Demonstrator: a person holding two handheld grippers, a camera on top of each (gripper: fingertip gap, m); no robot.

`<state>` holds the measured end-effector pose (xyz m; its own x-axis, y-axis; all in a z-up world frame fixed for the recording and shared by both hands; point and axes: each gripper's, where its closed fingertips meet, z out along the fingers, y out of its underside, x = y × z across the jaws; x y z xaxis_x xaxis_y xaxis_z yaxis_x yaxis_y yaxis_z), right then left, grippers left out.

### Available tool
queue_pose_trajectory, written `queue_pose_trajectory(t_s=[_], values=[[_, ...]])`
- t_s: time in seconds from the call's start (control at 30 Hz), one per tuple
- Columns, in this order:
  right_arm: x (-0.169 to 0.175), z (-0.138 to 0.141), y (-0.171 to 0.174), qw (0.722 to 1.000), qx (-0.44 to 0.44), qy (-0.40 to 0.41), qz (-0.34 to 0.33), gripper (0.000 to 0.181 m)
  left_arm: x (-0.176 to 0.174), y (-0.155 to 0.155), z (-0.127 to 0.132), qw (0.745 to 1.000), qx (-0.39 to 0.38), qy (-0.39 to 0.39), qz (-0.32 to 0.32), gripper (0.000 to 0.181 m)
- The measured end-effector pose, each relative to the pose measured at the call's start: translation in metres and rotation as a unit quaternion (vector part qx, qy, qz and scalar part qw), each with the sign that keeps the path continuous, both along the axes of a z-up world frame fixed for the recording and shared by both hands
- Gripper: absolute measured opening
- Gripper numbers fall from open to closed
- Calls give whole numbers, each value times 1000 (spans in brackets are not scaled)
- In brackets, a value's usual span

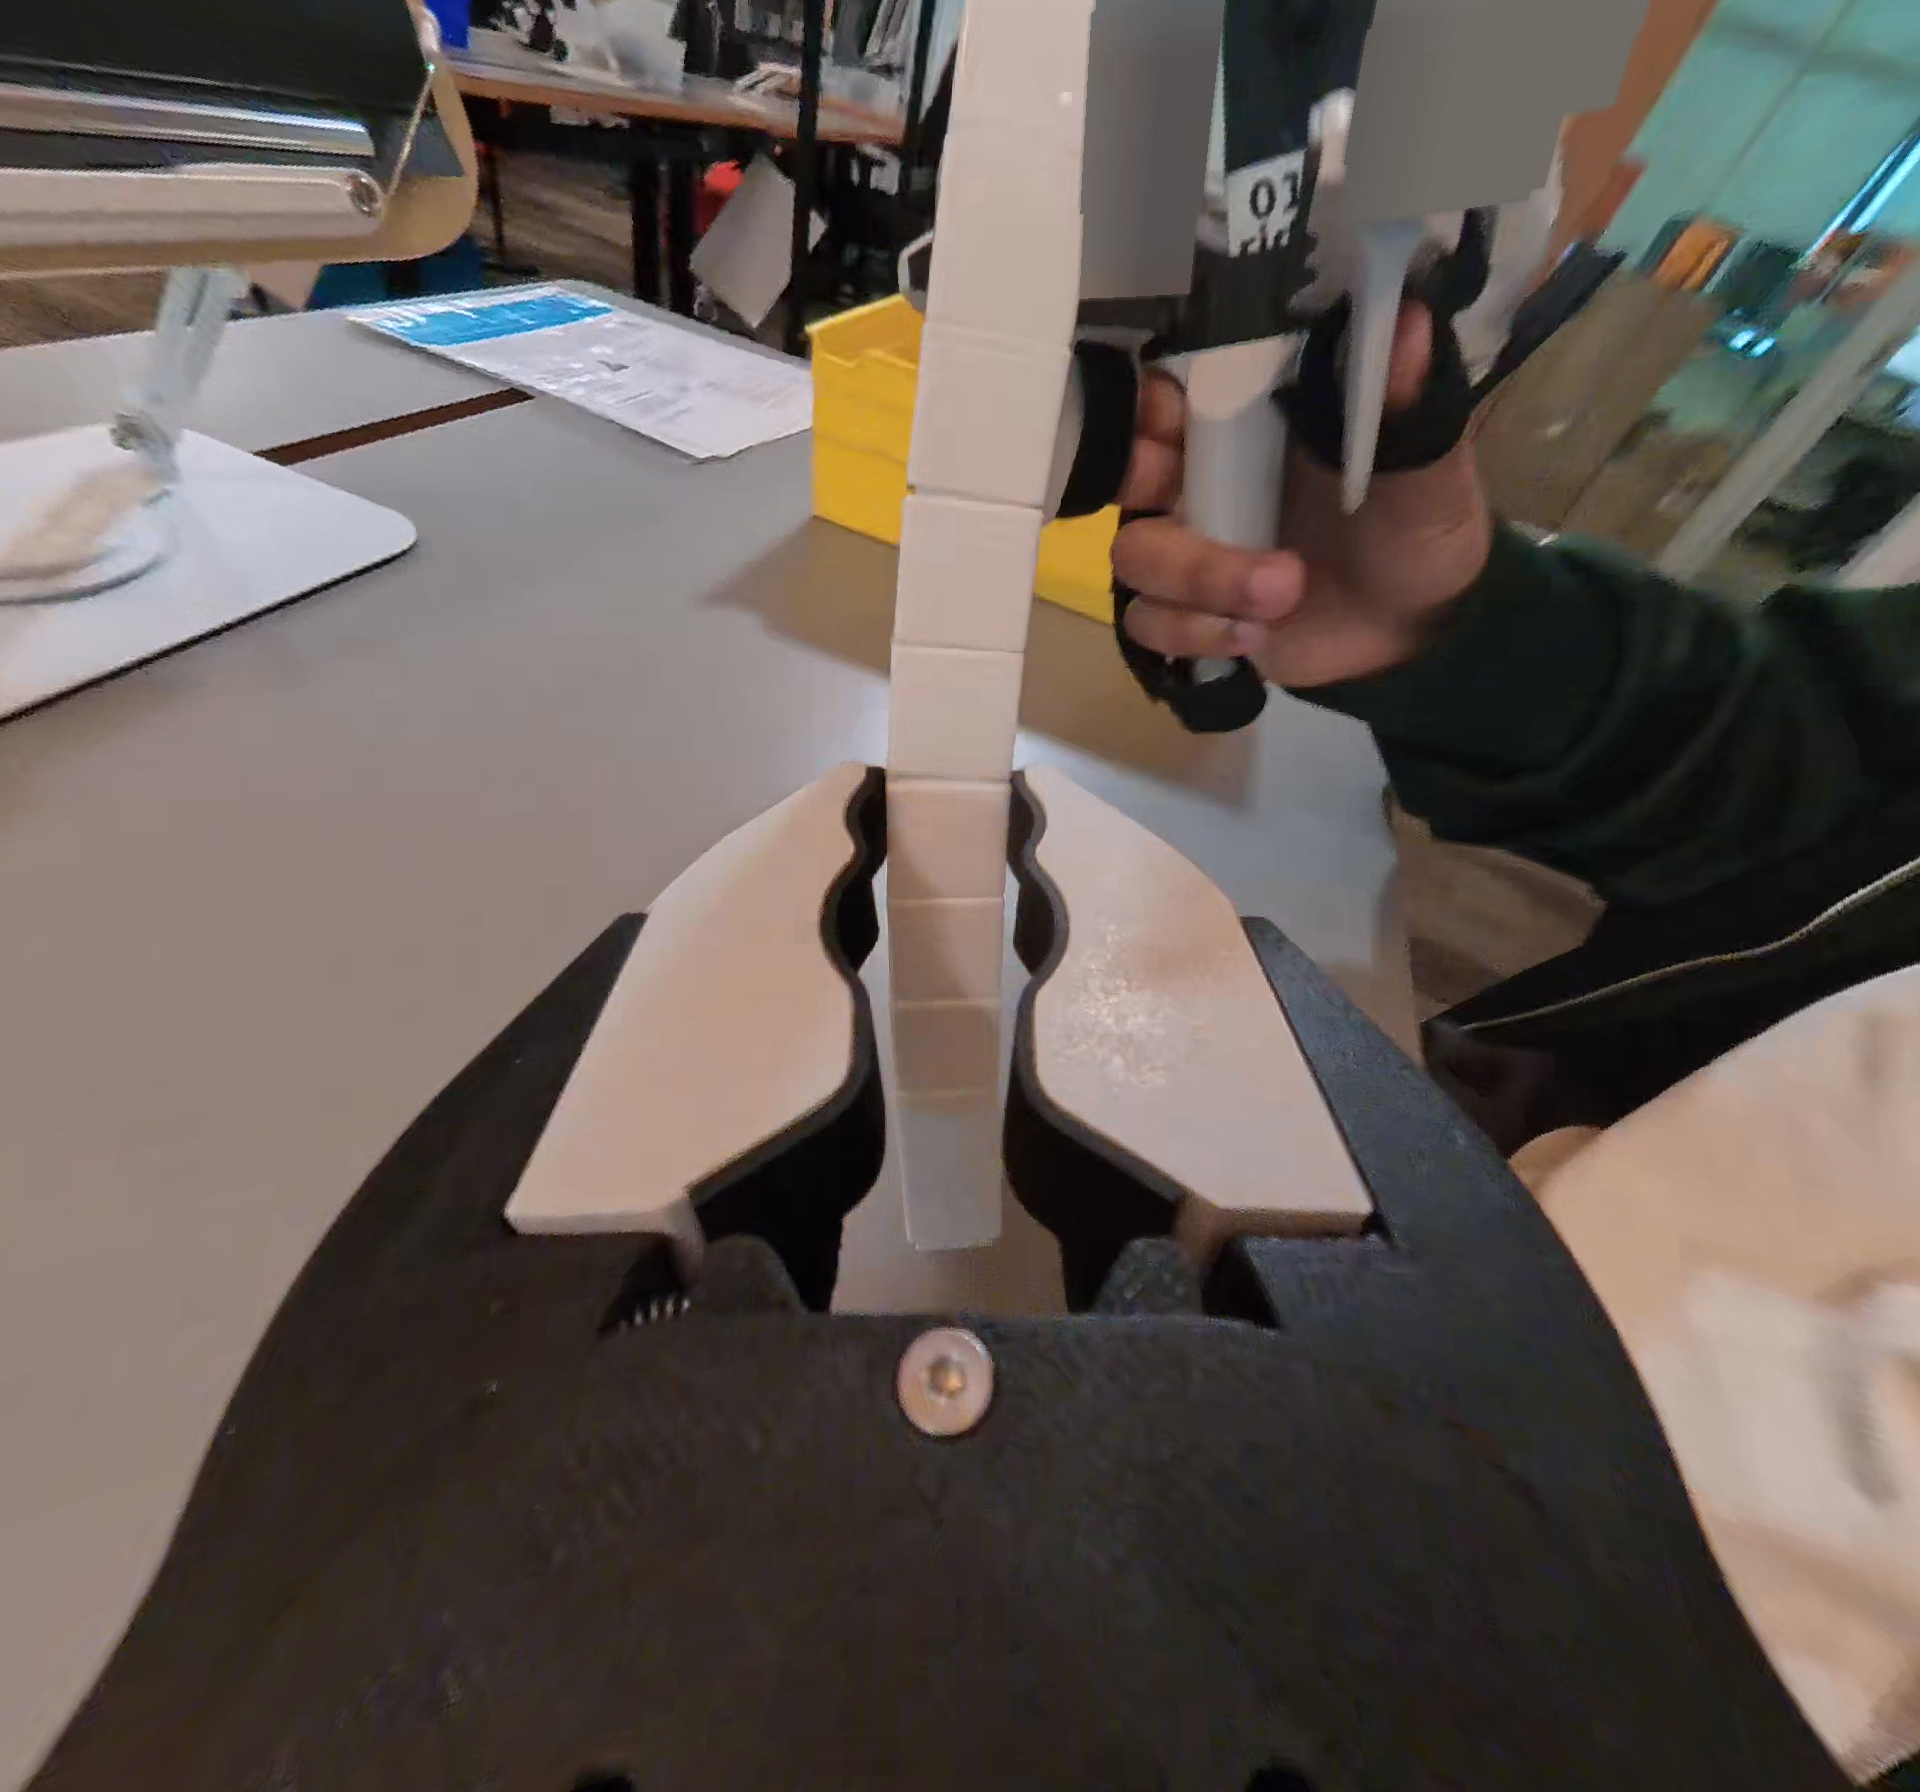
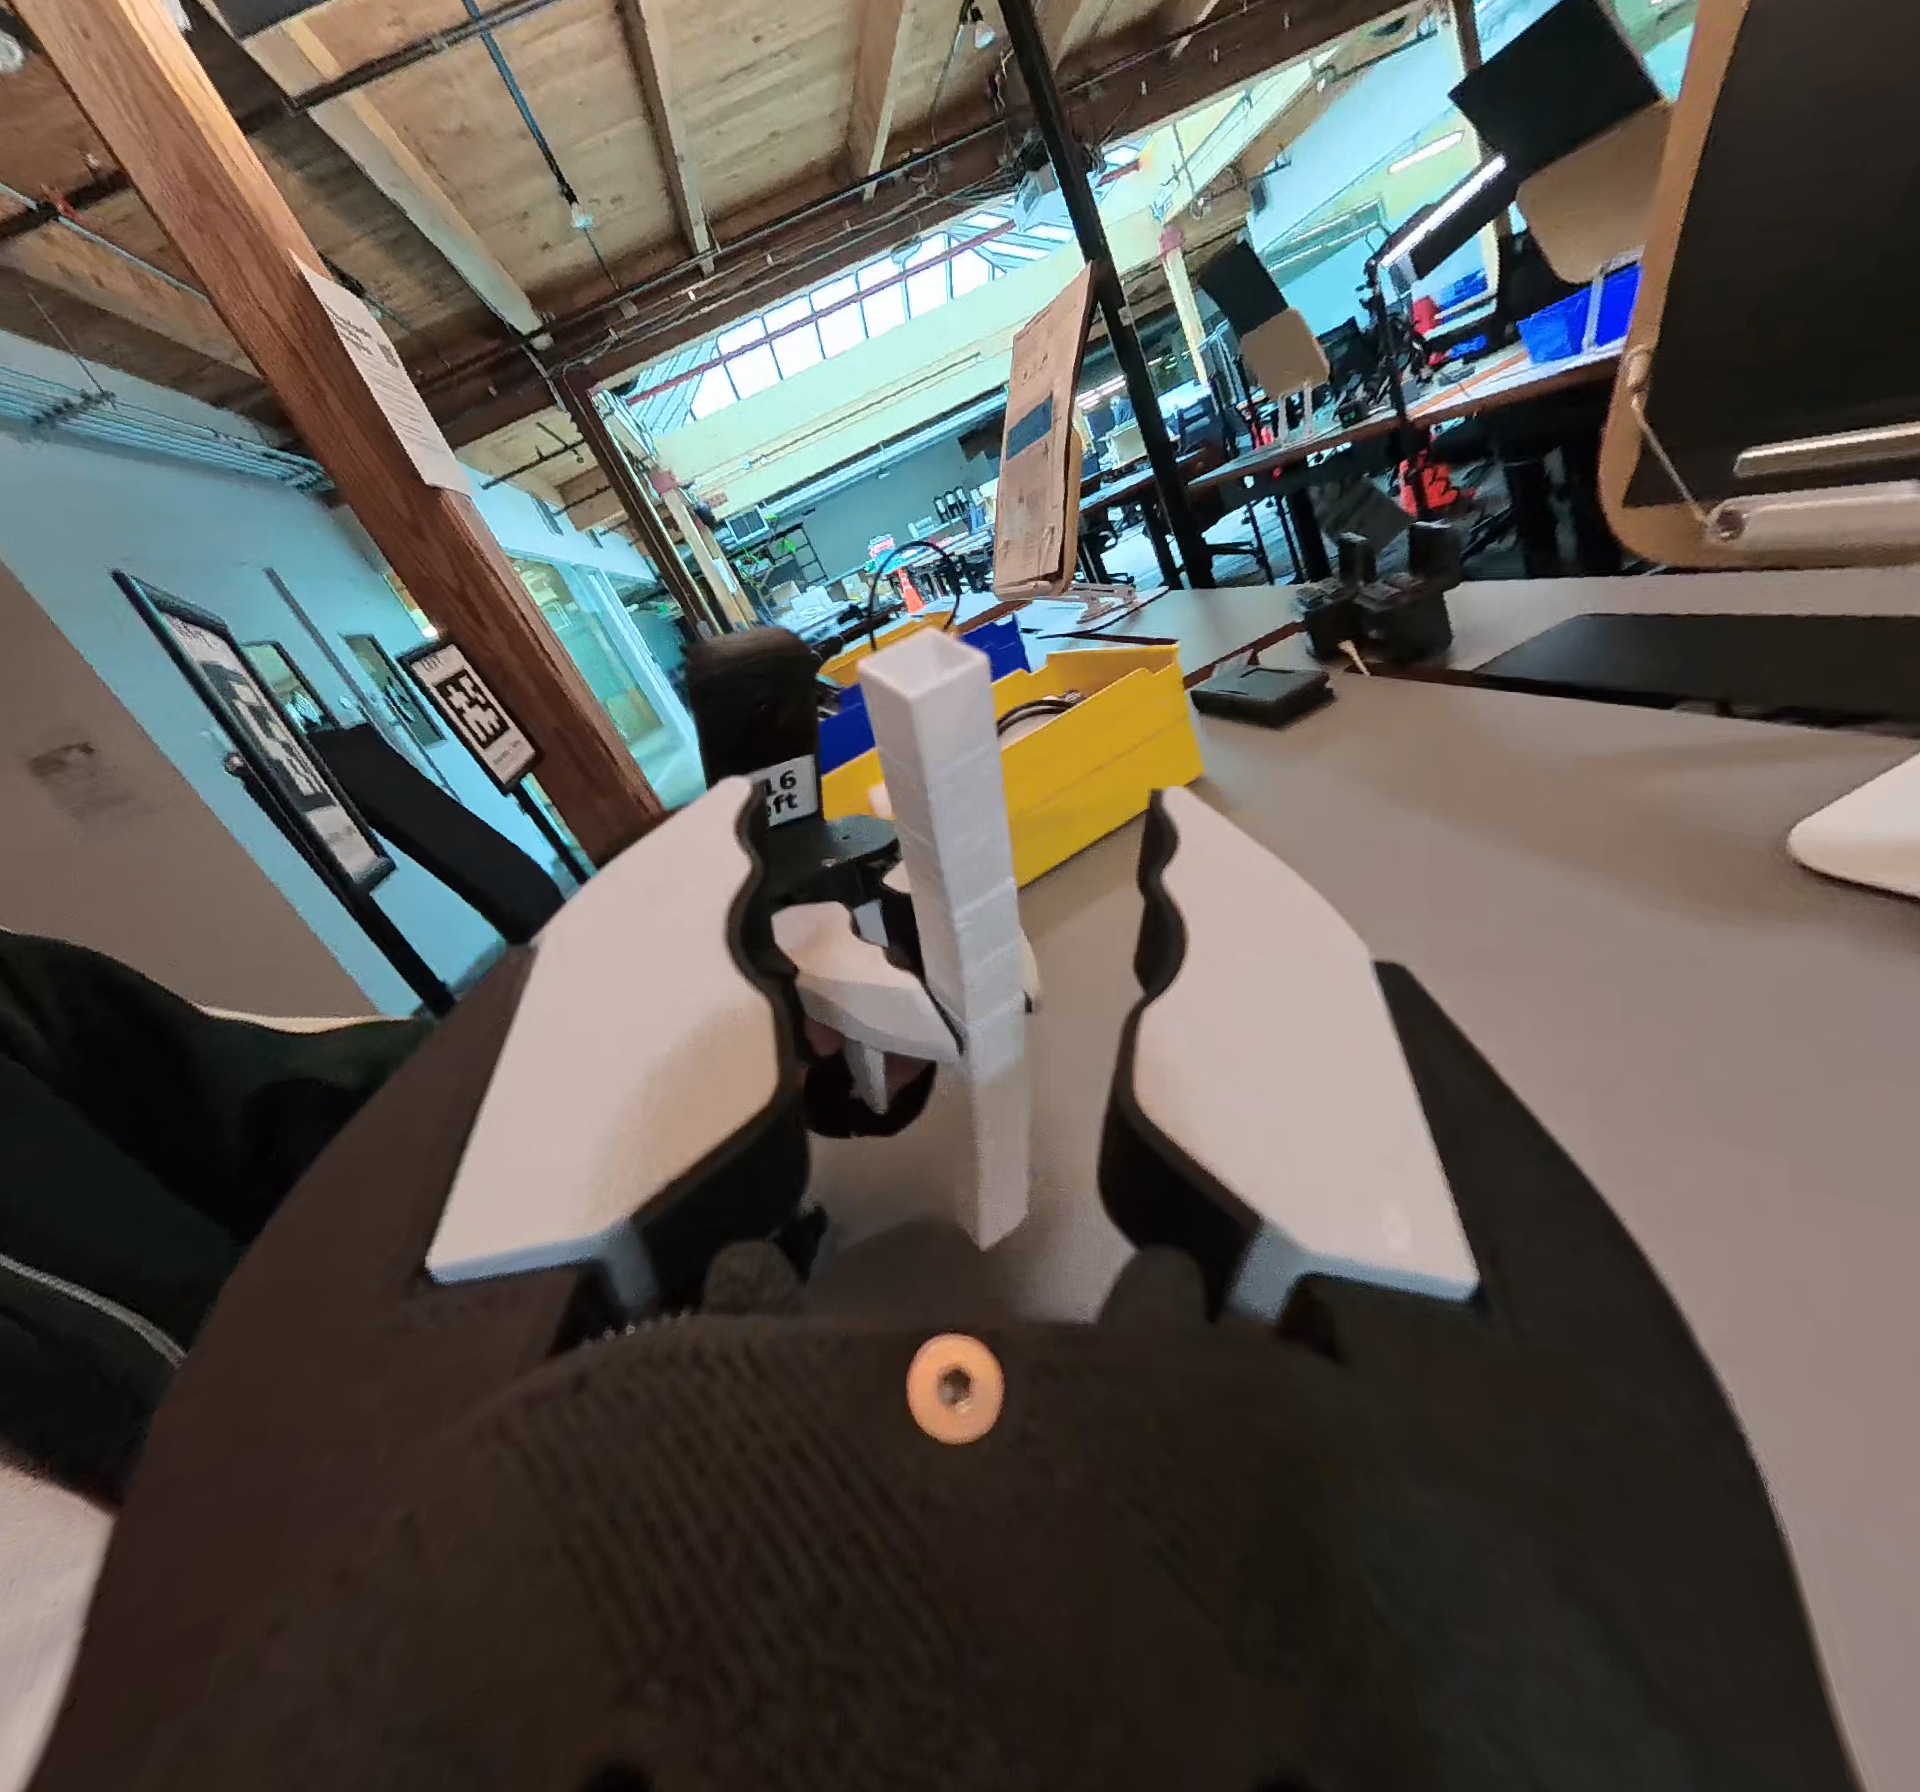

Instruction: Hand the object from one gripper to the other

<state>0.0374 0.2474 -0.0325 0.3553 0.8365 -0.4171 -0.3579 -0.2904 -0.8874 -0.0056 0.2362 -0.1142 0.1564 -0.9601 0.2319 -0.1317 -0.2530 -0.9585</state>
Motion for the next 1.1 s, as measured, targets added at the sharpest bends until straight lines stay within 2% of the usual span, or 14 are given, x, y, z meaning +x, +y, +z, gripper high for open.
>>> queue_pose_trajectory(t_s=[0.13, 0.37, 0.7, 0.93, 1.1], values=[[-6, -10, -2, 999, 13, -30, 8, 64, 5, -10, 3, 999, -24, -25, -34, 23], [-23, -19, -11, 996, 40, -77, 27, 56, 18, -36, 8, 995, -17, -39, -90, 23], [-26, -14, -16, 997, 29, -53, 45, 56, 19, -45, 15, 993, 14, -49, -104, 23], [-29, -15, -18, 997, 21, -47, 59, 55, 17, -42, 18, 992, -9, -70, -105, 23], [-19, 3, -20, 998, 33, -5, 55, 57, 15, -40, 14, 991, -24, -70, -110, 23]])
